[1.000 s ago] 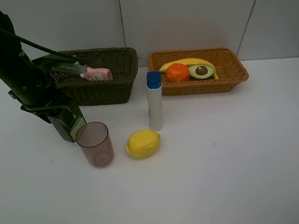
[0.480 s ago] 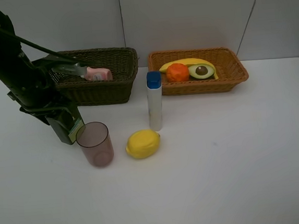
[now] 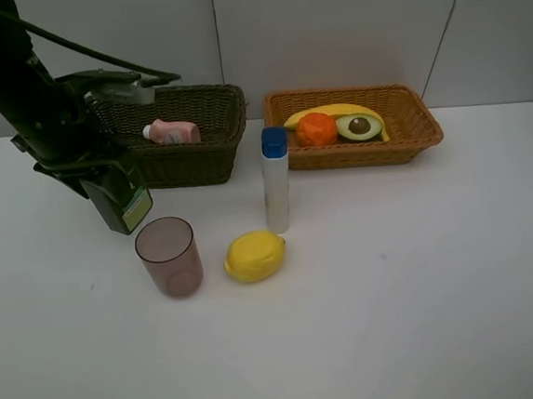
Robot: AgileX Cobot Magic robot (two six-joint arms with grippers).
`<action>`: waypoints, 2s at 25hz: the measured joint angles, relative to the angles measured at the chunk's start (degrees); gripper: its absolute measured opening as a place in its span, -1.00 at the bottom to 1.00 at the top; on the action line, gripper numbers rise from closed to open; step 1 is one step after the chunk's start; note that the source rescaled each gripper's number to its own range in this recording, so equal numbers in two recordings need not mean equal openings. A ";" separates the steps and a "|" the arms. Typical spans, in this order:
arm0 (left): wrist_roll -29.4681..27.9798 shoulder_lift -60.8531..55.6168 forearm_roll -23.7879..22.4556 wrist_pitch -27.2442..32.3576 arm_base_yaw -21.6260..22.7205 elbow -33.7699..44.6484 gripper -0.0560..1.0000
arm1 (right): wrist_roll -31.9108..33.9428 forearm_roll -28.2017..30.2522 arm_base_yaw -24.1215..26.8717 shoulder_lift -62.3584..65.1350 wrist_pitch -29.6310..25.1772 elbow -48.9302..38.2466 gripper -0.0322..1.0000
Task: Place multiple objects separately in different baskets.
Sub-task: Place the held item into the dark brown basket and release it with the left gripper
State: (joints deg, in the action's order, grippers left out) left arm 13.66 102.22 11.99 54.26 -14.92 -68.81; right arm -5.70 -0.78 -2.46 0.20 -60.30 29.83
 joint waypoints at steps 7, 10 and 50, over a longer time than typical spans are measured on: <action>-0.17 0.00 -0.38 3.97 0.00 -6.70 0.54 | 0.00 0.00 0.00 0.00 0.00 0.00 0.80; -0.17 0.00 -1.22 4.14 0.00 -9.18 0.54 | 0.00 0.00 0.00 0.00 0.00 0.00 0.80; -0.72 7.96 -10.65 -20.85 0.00 -16.43 0.49 | 0.00 -0.05 0.00 0.00 0.00 0.00 0.80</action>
State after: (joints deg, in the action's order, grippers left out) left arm 12.94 110.18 1.33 33.41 -14.92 -85.24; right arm -5.70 -0.83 -2.46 0.20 -60.30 29.83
